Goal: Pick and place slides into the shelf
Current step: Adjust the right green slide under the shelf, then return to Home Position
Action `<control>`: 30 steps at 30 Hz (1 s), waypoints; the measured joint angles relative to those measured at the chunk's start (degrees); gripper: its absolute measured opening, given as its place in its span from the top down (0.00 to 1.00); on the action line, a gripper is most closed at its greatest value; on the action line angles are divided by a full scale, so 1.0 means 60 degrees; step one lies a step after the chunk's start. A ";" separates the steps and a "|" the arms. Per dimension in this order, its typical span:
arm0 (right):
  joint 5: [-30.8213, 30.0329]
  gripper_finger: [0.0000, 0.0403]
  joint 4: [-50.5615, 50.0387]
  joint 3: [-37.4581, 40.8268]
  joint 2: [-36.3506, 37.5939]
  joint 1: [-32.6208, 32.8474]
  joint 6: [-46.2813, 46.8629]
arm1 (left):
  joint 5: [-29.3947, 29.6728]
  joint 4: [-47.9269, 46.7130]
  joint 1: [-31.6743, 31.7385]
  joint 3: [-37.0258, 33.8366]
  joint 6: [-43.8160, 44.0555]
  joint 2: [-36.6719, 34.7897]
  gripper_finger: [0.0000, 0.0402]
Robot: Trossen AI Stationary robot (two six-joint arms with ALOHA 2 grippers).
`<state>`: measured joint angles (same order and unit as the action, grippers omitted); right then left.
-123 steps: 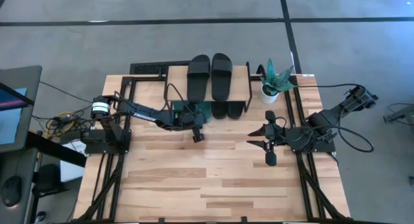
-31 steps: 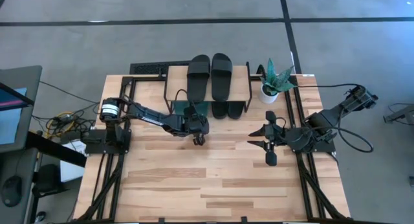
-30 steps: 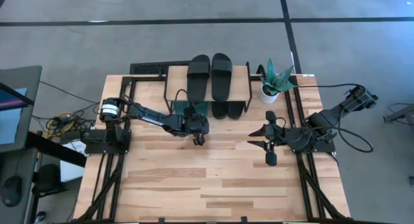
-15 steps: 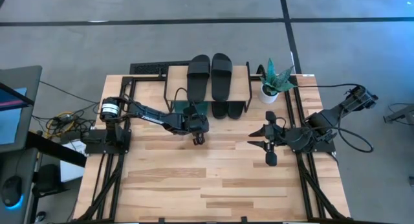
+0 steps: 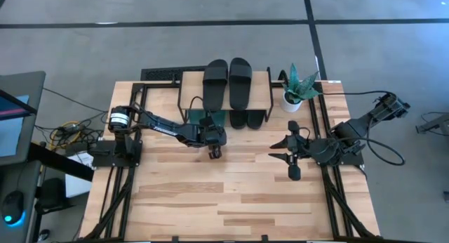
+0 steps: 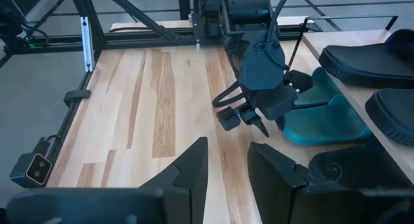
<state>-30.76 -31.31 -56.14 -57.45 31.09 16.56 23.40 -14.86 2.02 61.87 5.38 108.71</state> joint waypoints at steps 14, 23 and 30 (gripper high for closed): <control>0.0063 0.76 -0.0001 0.0000 0.0000 0.0000 0.0011 | -0.1275 -0.0423 -0.0025 0.0254 0.0346 -0.0038 0.65; 0.0084 0.76 -0.0146 0.0000 0.0000 0.0000 0.0011 | -0.1530 -0.1313 -0.0588 0.2051 -0.0221 -0.0866 0.65; 0.0079 0.76 -0.0199 0.0000 0.0000 -0.0011 0.0011 | -0.1117 -0.2200 -0.1031 0.4232 -0.1015 -0.1351 0.65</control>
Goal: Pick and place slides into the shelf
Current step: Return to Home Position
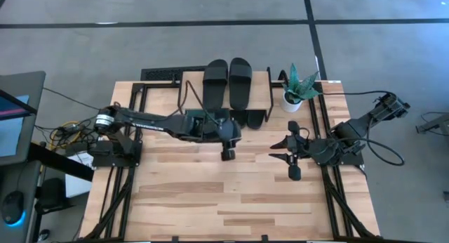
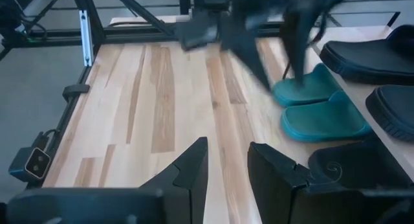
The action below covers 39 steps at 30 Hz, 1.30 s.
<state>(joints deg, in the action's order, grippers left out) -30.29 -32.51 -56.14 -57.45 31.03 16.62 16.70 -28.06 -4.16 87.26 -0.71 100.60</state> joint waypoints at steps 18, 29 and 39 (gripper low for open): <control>-0.0282 0.76 0.1367 -0.0004 0.0438 -0.0321 -0.2007 | 0.1860 -0.5686 -0.0208 0.7350 -0.0252 0.0007 0.65; -0.0965 0.76 0.2426 -0.1276 0.1163 -0.0302 -0.4896 | 0.1385 -1.0274 -0.0171 0.7608 0.1016 -0.0484 0.65; -0.0452 0.76 0.0405 -0.1315 0.1707 -0.1842 -0.3175 | 0.0968 -0.8924 0.0046 0.7589 -0.1026 -0.1802 0.65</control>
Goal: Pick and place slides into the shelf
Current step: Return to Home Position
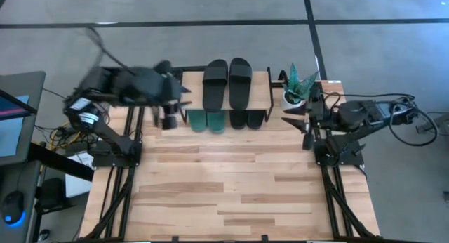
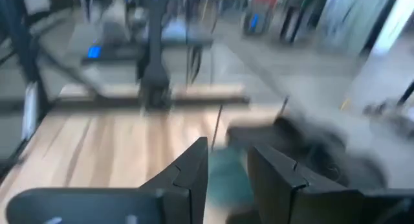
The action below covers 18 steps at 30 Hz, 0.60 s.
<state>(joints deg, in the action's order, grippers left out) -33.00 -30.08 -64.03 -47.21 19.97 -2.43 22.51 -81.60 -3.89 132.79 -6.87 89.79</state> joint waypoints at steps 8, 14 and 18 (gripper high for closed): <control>0.2727 0.76 -0.0574 0.1053 0.0933 -0.0983 0.1485 | -0.0961 0.1031 0.0628 -0.0431 -0.0437 -0.1569 0.65; 0.2857 0.76 0.1487 0.2368 0.1712 -0.1415 0.1115 | -0.1400 0.3632 0.0624 -0.3424 -0.0671 -0.3117 0.65; 0.3584 0.76 0.2327 0.3078 0.2360 -0.1624 0.1009 | -0.1458 0.5891 0.0624 -0.6329 -0.0545 -0.4504 0.65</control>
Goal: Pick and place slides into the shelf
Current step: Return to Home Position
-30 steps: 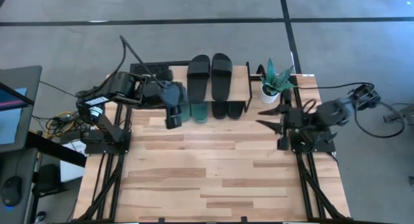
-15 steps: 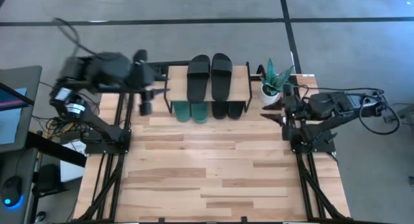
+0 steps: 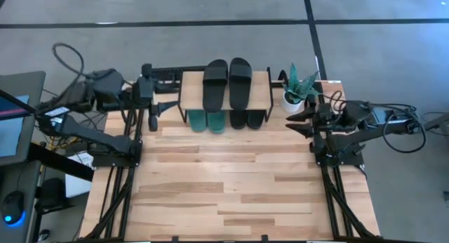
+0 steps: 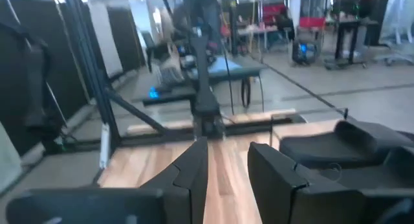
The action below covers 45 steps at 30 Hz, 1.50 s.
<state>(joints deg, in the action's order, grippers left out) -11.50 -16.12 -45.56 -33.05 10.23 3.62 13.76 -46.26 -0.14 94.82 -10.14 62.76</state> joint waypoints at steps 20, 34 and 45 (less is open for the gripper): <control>-0.0087 0.76 0.1499 0.2798 0.2849 -0.0042 0.1019 | -0.0381 0.7177 -0.0004 -0.9531 0.1132 -0.6305 0.65; -0.0085 0.76 0.3100 0.4752 0.3341 -0.0205 0.1606 | -0.0426 0.9036 -0.0004 -1.2982 0.1769 -0.8883 0.65; 0.1160 0.76 0.2716 0.5319 0.4900 -0.1358 0.1864 | -0.0477 0.9008 -0.0004 -1.3861 0.1912 -1.0393 0.65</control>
<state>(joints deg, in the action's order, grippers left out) -4.54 0.18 -13.65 -3.65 2.08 14.81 10.90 7.79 -0.16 11.65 1.33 0.41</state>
